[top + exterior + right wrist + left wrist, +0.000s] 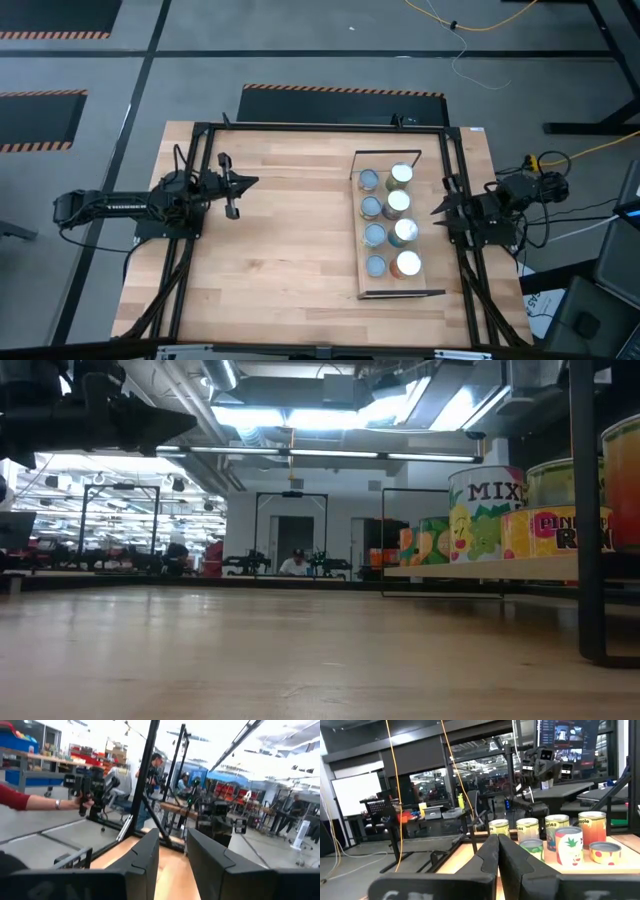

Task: Pick and place cans onto a shelf
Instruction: Return to Home Position

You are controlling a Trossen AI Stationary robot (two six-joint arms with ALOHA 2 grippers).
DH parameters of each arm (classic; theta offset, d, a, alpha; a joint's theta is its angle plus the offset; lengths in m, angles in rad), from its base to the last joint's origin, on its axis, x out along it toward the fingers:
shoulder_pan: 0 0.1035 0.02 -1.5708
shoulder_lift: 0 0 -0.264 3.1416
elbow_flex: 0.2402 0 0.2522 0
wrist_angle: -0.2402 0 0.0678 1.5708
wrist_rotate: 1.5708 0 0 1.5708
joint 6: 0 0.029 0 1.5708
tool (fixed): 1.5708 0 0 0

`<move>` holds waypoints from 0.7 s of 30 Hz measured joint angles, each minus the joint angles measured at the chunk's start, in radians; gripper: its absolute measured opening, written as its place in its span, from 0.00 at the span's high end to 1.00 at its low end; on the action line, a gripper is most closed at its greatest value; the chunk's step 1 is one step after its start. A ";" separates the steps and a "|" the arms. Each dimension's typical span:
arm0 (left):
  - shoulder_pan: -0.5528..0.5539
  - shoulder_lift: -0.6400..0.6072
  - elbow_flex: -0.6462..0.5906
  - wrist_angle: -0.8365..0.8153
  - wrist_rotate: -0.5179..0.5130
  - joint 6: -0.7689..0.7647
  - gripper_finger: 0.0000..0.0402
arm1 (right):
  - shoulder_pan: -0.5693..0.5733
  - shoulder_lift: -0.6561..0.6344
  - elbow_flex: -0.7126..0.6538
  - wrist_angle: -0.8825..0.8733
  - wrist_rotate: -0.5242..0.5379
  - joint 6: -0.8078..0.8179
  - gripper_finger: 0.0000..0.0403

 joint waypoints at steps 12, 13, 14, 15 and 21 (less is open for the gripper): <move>0.000 -0.132 0.000 -0.040 0.049 0.007 0.99 | 0.000 -0.032 0.001 -0.080 0.000 0.002 0.74; 0.000 -0.148 0.000 -0.059 0.057 0.007 0.99 | 0.000 -0.032 0.001 -0.091 0.000 0.002 0.74; 0.000 -0.164 0.000 -0.074 0.063 0.007 0.99 | 0.000 -0.032 0.001 -0.100 0.000 0.002 0.74; 0.000 -0.181 0.000 -0.093 0.069 0.007 0.99 | 0.000 -0.032 0.001 -0.101 -0.001 0.005 0.74; 0.000 -0.275 0.000 -0.192 0.075 -0.002 0.99 | 0.000 -0.032 -0.040 -0.075 0.000 0.028 0.74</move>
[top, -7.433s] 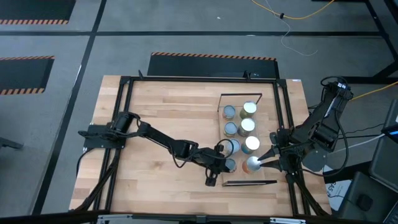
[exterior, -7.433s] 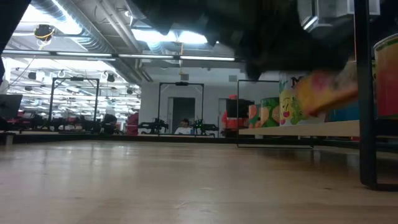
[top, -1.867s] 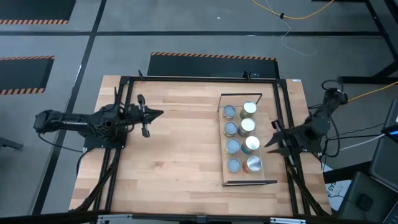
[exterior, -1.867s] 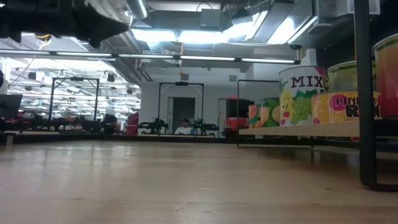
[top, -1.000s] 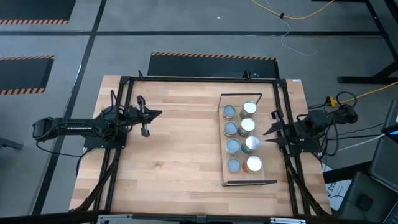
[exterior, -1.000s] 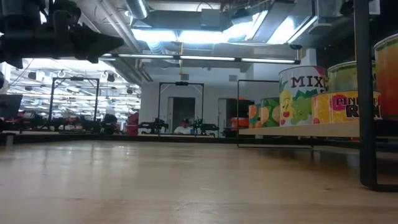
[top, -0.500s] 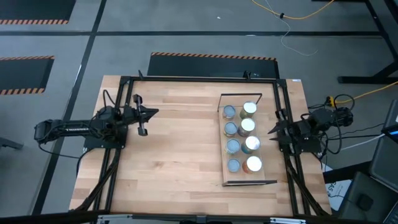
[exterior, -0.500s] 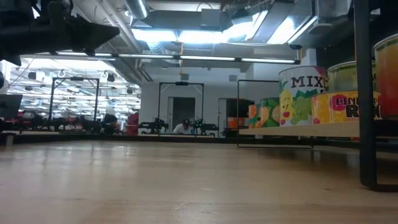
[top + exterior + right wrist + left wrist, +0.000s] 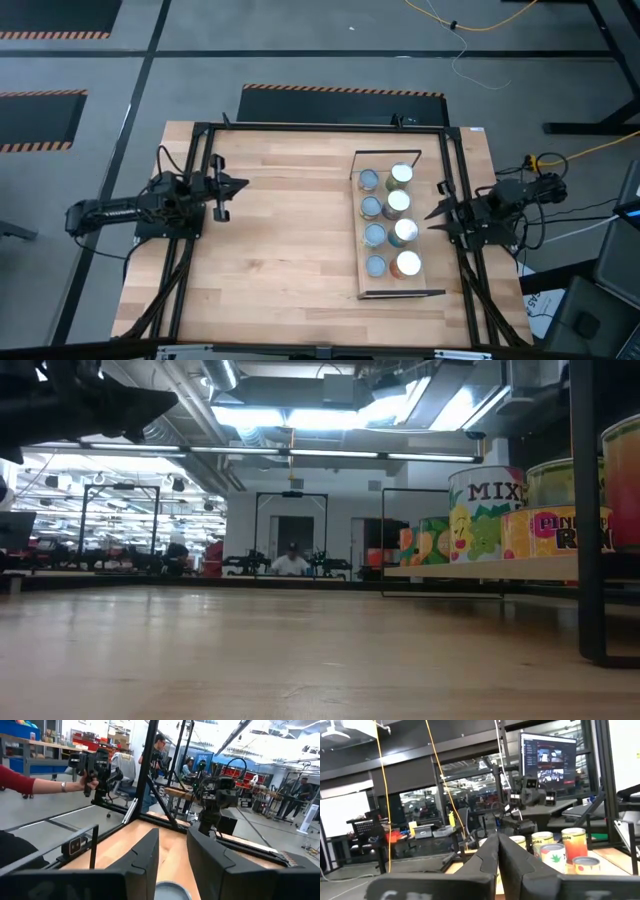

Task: Pick and place cans onto a shelf
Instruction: Return to Home Position

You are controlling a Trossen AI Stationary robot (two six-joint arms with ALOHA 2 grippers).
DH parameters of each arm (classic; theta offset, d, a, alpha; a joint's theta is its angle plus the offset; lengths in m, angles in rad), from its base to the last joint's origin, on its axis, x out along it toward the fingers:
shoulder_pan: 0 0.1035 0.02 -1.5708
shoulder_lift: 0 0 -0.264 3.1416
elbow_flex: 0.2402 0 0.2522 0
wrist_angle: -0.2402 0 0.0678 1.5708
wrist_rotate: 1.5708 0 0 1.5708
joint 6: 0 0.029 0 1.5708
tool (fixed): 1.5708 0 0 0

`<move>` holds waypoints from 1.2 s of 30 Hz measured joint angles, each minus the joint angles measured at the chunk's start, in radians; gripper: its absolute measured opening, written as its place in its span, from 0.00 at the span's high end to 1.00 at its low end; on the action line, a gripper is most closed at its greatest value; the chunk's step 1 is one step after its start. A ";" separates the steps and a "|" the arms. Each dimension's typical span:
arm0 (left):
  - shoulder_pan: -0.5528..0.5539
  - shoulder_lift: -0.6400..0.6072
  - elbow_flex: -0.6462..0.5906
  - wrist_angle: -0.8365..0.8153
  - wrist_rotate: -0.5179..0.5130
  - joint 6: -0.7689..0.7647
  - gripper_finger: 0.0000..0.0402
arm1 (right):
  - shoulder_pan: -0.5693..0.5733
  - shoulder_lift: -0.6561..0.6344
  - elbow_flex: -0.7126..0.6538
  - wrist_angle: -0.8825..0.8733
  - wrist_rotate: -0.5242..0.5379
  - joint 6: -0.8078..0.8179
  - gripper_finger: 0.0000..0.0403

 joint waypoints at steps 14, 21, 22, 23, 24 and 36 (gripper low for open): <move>0.000 -0.134 0.000 -0.194 0.029 -0.030 0.98 | 0.000 0.000 -0.191 0.221 0.000 0.003 0.74; 0.000 -0.134 0.000 -0.218 0.074 -0.049 1.00 | 0.000 0.000 -0.265 0.303 0.001 0.005 0.74; 0.000 -0.134 0.000 -0.230 0.074 -0.050 0.99 | 0.000 0.000 -0.273 0.311 0.001 0.005 0.74; 0.000 -0.134 0.000 -0.240 0.074 -0.051 0.99 | 0.000 0.000 -0.274 0.307 0.001 0.006 0.74; 0.000 -0.134 0.000 -0.247 0.074 -0.051 0.98 | 0.000 0.000 -0.274 0.306 0.001 0.007 0.74; 0.000 -0.134 0.000 -0.380 0.074 -0.087 0.99 | 0.000 0.000 -0.274 0.262 0.001 0.030 0.74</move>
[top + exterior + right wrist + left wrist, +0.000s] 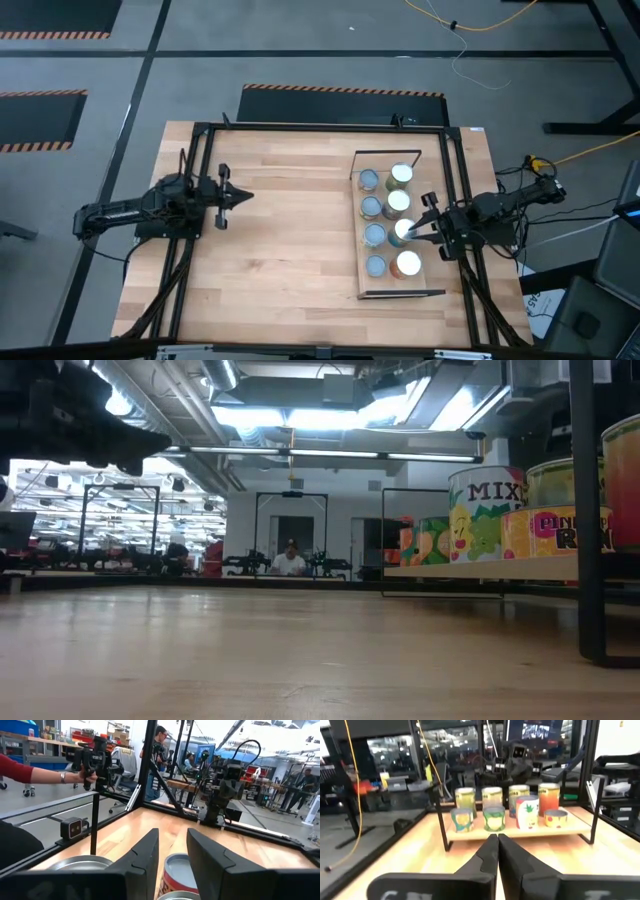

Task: Pick and place cans onto a shelf
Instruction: Return to Home Position

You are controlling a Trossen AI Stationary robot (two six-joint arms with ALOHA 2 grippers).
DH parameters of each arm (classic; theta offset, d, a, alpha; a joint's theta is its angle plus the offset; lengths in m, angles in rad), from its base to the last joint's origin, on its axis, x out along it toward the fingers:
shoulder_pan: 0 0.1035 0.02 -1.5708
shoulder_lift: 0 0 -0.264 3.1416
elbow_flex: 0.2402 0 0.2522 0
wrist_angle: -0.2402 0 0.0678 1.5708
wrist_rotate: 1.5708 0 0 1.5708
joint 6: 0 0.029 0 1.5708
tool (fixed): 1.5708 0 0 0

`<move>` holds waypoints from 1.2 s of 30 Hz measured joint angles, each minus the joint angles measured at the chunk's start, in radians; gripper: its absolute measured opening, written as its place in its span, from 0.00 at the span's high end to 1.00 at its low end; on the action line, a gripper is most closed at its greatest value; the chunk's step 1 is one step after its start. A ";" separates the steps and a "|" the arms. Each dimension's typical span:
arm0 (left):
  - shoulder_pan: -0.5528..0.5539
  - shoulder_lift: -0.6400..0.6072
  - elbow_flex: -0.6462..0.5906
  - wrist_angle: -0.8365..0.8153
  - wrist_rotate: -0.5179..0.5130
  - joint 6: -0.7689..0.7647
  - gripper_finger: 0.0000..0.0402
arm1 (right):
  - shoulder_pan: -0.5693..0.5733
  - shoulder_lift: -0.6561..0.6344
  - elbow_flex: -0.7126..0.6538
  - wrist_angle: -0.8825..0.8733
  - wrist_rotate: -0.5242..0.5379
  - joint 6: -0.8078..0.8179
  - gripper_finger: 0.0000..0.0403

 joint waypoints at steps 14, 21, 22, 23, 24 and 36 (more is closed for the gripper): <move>0.000 0.005 0.000 -0.047 0.015 -0.021 0.98 | 0.000 0.003 0.000 -0.037 0.000 0.052 0.74; 0.000 0.006 0.000 -0.052 -0.002 -0.021 0.99 | 0.000 0.003 0.000 -0.037 0.000 0.050 0.74; 0.000 0.006 0.000 -0.052 -0.003 -0.021 0.99 | 0.000 0.003 0.000 -0.037 0.000 0.050 0.74; 0.000 0.006 0.000 -0.052 -0.003 -0.021 0.98 | 0.000 0.003 0.000 -0.037 0.000 0.050 0.74; 0.000 0.006 0.000 -0.052 -0.003 -0.021 0.98 | 0.000 0.003 0.000 -0.037 0.000 0.051 0.74; 0.000 0.006 0.000 -0.053 -0.004 -0.020 1.00 | 0.000 0.004 0.000 -0.036 0.000 0.047 0.74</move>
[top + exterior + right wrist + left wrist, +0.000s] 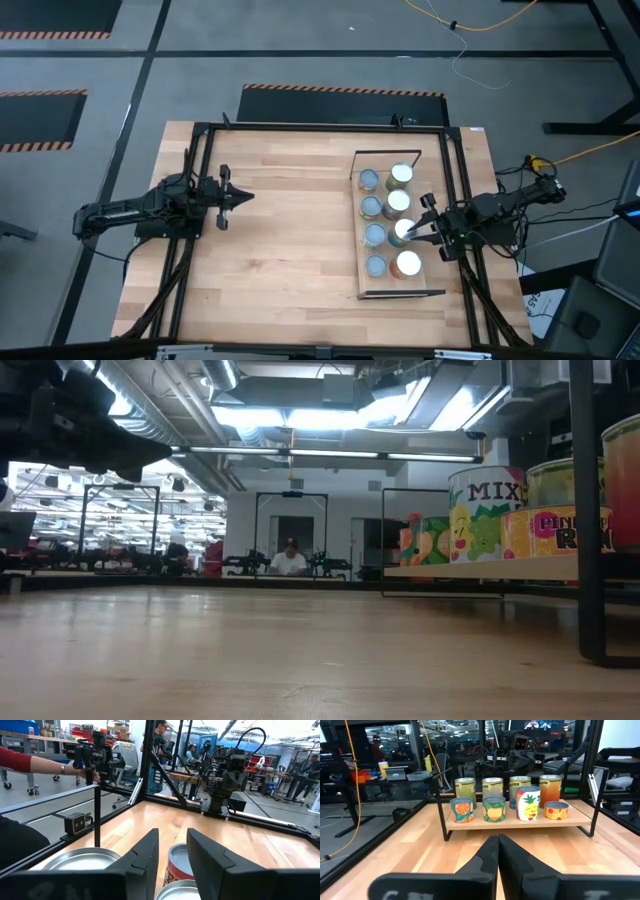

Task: Pick and place cans onto a shelf
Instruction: Return to Home Position

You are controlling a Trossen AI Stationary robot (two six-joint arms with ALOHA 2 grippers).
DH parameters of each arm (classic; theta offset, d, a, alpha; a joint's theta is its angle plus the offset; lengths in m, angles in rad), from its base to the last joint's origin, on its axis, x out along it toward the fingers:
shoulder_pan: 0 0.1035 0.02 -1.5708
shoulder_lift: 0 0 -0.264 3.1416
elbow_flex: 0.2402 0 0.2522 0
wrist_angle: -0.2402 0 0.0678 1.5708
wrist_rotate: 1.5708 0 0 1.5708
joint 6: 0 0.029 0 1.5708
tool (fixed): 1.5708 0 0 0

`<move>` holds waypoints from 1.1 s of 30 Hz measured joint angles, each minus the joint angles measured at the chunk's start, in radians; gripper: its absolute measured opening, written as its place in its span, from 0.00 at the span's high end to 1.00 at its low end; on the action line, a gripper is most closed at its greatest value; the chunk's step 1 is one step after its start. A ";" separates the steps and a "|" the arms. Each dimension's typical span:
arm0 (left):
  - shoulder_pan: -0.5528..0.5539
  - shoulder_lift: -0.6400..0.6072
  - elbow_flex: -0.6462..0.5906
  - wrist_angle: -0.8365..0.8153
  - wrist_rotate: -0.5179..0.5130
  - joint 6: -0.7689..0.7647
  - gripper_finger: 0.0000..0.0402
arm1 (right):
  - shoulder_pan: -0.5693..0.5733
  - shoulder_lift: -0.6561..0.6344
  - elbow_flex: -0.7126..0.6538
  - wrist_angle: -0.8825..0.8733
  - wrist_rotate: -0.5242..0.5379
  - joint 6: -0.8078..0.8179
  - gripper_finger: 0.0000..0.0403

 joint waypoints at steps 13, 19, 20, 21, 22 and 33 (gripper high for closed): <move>0.000 0.000 0.000 0.000 -0.025 0.001 0.93 | 0.000 0.000 0.000 0.000 0.000 0.000 0.74; 0.000 0.000 0.000 0.001 -0.025 0.001 0.91 | 0.000 0.000 0.000 0.000 0.000 0.000 0.74; 0.000 0.000 0.000 0.001 -0.025 0.001 0.91 | 0.000 0.000 0.000 0.000 0.000 0.000 0.74; 0.000 0.000 0.000 0.001 -0.025 0.001 0.91 | 0.000 0.000 0.000 0.000 0.000 0.000 0.74; 0.000 0.000 0.000 0.001 -0.025 0.001 0.91 | 0.000 0.000 0.000 0.000 0.000 0.000 0.74; 0.000 0.000 0.000 0.002 -0.025 0.001 0.96 | 0.000 0.000 0.000 0.000 0.000 0.000 0.74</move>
